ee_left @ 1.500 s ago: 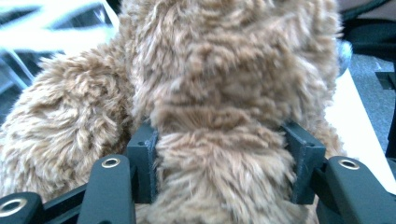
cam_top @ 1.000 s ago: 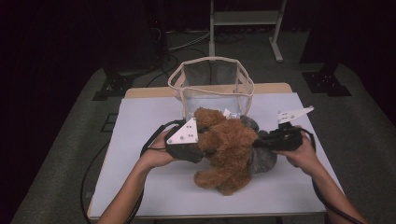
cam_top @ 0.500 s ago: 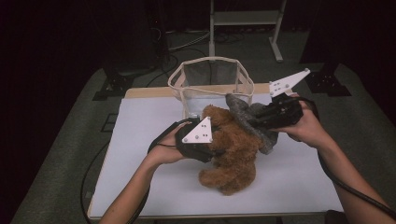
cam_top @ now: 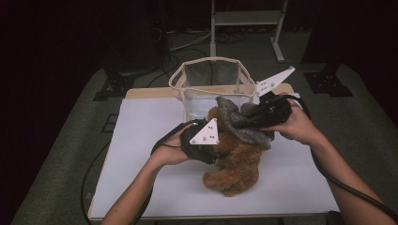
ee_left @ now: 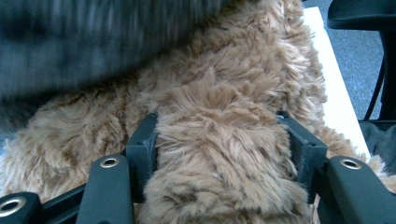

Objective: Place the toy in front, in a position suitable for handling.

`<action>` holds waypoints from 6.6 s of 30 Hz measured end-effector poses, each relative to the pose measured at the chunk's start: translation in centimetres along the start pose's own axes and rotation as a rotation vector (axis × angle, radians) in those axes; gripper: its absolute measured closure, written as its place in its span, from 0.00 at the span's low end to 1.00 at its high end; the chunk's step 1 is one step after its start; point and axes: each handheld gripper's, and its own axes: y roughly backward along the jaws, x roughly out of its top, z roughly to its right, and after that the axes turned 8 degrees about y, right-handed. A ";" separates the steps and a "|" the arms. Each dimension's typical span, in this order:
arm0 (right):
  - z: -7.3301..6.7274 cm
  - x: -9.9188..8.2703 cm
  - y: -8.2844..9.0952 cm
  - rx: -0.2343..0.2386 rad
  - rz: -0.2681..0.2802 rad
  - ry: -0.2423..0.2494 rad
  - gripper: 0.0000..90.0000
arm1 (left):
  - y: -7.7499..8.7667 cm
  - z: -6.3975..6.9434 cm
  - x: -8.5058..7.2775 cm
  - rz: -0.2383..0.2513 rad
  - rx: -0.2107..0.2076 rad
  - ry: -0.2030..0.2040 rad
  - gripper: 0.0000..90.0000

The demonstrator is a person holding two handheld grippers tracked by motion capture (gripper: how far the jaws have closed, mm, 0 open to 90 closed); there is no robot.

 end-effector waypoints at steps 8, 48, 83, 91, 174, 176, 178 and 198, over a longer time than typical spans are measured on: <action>-0.1 -4.5 2.5 -0.041 0.040 -0.076 0.89 | 1.2 -0.6 -1.4 -0.014 0.029 0.037 0.45; 0.1 -17.9 -2.1 -0.165 -0.087 -0.255 0.87 | 7.2 -0.8 -13.7 -0.013 0.090 0.208 0.25; -1.4 -15.6 -4.3 -0.109 0.034 -0.146 0.35 | 6.7 -1.5 -13.7 -0.039 0.082 0.209 0.23; -1.5 -14.2 -8.7 -0.046 0.043 -0.113 0.27 | 6.7 -1.5 -13.7 -0.041 0.076 0.209 0.23; -3.4 -11.1 -1.5 -0.241 -0.047 0.004 0.62 | 1.4 -1.3 -9.0 -0.025 -0.024 0.207 0.38; -3.3 -12.4 -1.0 -0.239 -0.065 -0.014 0.62 | 0.2 -0.9 -8.8 -0.044 -0.036 0.186 0.38; -3.1 -14.2 -1.5 -0.232 -0.099 -0.034 0.60 | -0.6 -0.6 -8.6 -0.069 -0.041 0.164 0.38; -2.4 -16.0 -1.4 -0.168 0.027 -0.099 0.34 | 0.3 -1.6 -9.1 -0.037 -0.053 0.153 0.21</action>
